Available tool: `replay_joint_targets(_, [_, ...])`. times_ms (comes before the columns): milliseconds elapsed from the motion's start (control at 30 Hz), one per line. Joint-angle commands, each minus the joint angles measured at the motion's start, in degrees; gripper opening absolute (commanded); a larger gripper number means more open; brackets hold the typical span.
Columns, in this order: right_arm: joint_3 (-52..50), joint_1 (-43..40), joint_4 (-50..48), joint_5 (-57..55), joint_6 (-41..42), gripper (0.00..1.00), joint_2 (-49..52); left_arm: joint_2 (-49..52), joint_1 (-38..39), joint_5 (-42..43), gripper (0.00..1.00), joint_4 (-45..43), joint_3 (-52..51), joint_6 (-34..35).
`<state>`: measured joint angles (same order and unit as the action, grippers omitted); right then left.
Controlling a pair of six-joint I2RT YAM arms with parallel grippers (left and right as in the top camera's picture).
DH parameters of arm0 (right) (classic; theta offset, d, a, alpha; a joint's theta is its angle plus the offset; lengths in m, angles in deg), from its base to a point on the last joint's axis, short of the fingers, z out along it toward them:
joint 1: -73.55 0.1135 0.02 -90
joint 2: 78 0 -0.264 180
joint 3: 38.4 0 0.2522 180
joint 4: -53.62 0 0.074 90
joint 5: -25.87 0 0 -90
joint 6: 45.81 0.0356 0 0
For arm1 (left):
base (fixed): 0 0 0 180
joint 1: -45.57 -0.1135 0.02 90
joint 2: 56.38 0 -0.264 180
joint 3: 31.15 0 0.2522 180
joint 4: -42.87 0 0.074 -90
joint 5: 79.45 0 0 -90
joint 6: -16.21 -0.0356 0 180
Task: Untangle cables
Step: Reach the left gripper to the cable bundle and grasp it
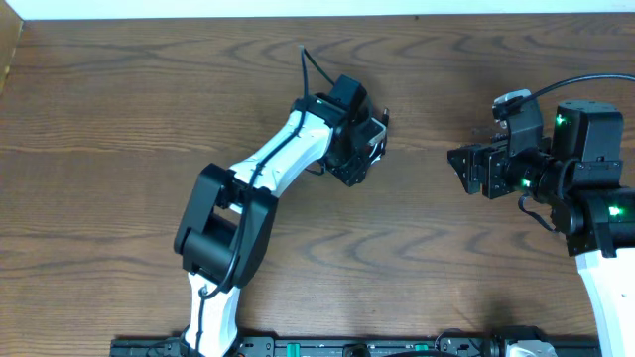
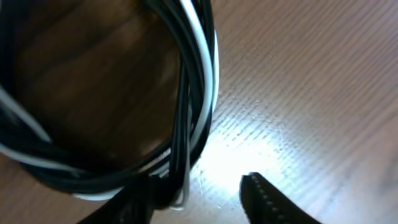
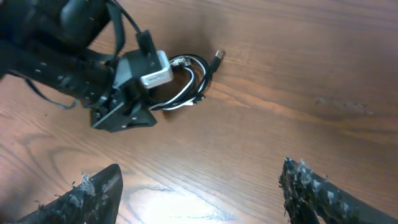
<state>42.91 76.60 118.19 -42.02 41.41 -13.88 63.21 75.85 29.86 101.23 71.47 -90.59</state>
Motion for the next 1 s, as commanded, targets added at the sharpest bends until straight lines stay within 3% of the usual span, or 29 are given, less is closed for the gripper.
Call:
replay_joint_targets(0, [1.0,0.3,0.2,0.3,-0.5,0.77,0.0,1.1,0.1,-1.1,0.39,-0.7,0.7,-1.4])
replay_joint_targets(700, [1.0,0.3,0.4,0.3,-0.5,0.78,1.7,1.2,0.1,-3.8,0.33,-5.0,-3.2,-1.4])
replay_joint_targets(833, [1.0,0.3,0.5,0.3,-0.5,0.77,2.6,1.5,0.1,-3.8,0.24,-5.0,-3.6,-1.4])
replay_joint_targets(900, [1.0,0.3,0.4,0.3,-0.5,0.77,2.9,1.5,0.1,-3.8,0.11,-5.1,-3.6,-1.4])
replay_joint_targets(967, [1.0,0.3,0.4,0.4,-0.5,0.77,3.1,1.2,0.1,-3.8,0.08,-5.0,-3.4,0.5])
